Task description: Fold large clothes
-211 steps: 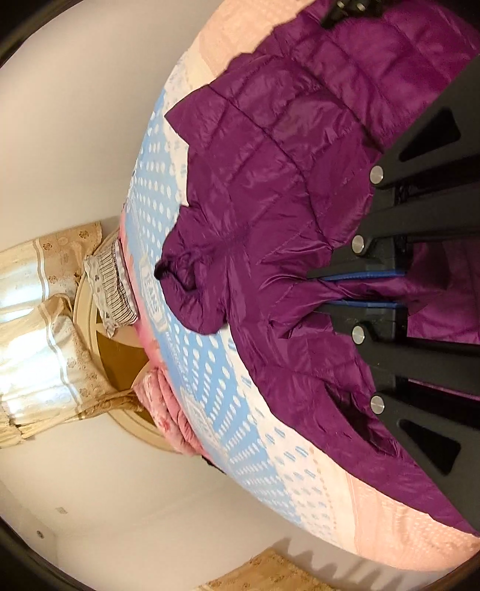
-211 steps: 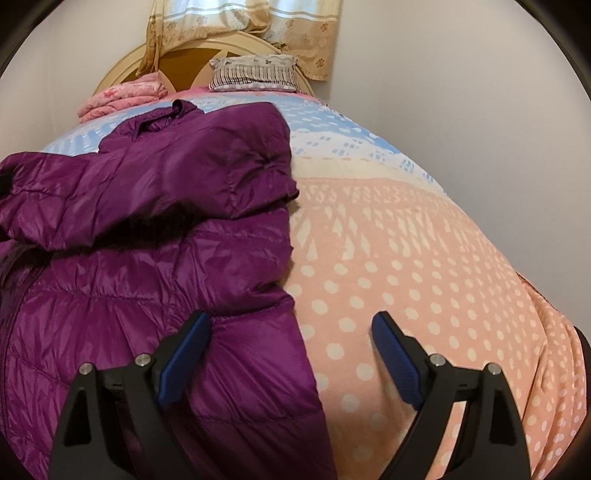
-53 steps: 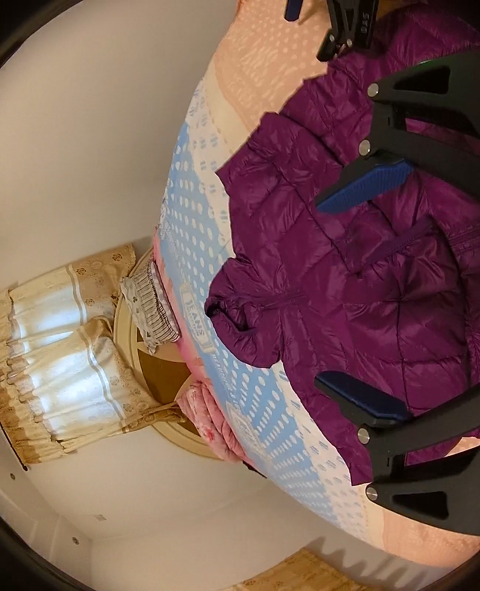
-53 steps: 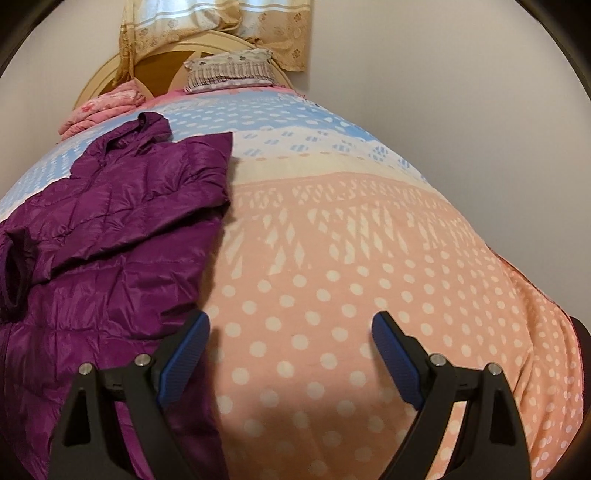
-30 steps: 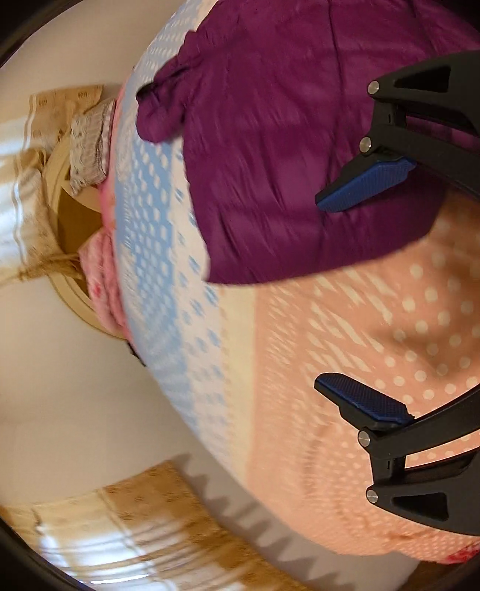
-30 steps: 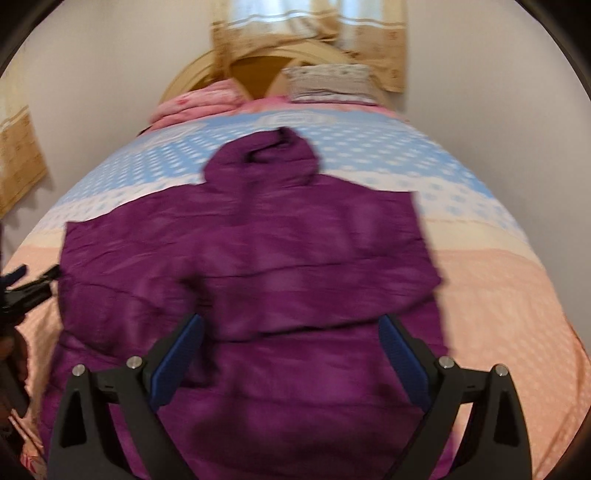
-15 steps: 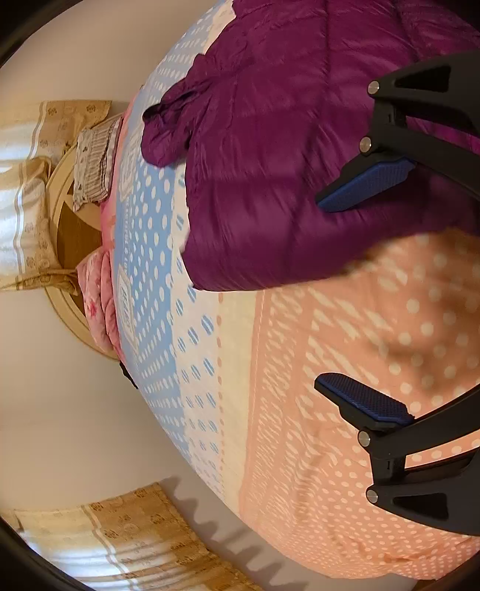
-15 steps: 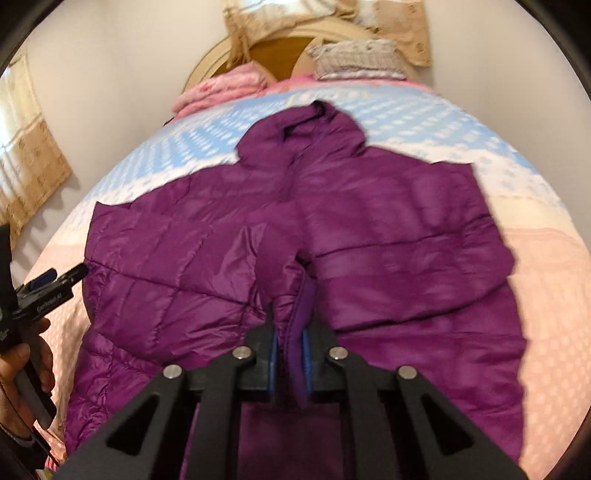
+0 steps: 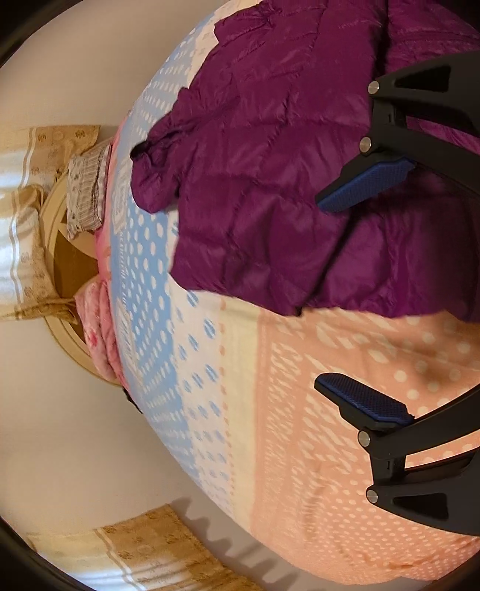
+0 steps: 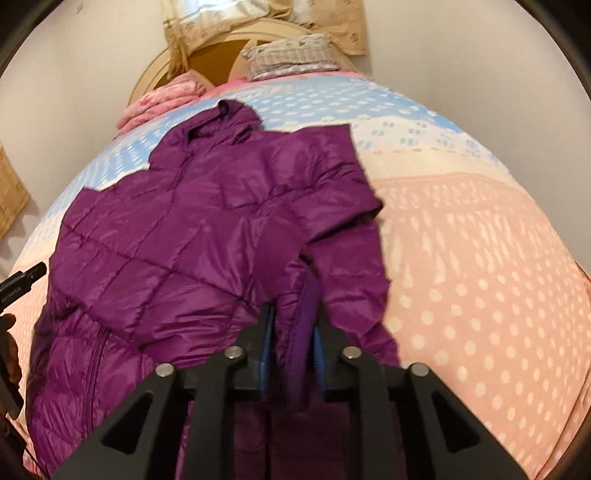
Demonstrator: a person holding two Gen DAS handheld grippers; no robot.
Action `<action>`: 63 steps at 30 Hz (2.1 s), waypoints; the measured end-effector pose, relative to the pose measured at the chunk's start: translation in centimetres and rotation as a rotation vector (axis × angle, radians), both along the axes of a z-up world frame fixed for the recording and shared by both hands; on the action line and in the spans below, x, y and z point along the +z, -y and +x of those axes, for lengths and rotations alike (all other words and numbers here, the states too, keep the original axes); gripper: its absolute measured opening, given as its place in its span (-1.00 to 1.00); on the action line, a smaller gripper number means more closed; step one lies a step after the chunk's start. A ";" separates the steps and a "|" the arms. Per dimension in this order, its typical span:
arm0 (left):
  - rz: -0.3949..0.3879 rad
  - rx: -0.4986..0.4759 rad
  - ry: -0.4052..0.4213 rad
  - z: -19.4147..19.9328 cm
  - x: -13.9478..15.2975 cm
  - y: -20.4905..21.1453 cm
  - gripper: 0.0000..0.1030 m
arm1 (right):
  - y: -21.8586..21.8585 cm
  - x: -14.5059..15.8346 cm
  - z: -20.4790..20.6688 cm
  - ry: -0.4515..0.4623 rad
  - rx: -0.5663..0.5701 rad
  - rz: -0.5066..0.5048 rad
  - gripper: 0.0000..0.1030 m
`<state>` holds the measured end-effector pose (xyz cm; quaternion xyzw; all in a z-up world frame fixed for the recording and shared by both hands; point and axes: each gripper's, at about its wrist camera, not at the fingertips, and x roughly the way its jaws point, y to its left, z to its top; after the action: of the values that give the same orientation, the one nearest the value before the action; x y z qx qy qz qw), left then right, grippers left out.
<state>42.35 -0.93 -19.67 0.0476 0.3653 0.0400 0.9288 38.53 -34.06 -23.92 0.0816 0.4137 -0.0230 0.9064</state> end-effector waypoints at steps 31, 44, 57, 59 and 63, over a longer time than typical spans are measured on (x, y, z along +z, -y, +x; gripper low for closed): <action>-0.017 -0.098 -0.073 4.5 -4.7 6.4 0.75 | -4.0 -2.6 6.1 0.012 -0.044 -0.123 -0.21; -0.086 -0.078 -0.099 4.6 -4.7 5.2 0.85 | -4.5 -2.9 6.0 0.004 -0.042 -0.155 -0.20; -0.088 0.013 0.029 9.3 1.0 1.2 0.85 | -0.3 2.9 10.0 0.092 -0.078 -0.079 -0.14; -0.050 0.021 0.019 10.9 -0.2 1.6 0.85 | 0.2 2.4 11.9 0.093 -0.087 -0.071 -0.12; 0.007 0.028 -0.040 13.5 -3.4 2.6 0.85 | 0.6 0.2 15.0 0.076 -0.102 -0.096 -0.11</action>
<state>55.90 -3.49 -23.05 0.0465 0.3841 0.0532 0.9206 53.55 -34.66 -23.75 0.0598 0.3727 -0.0858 0.9220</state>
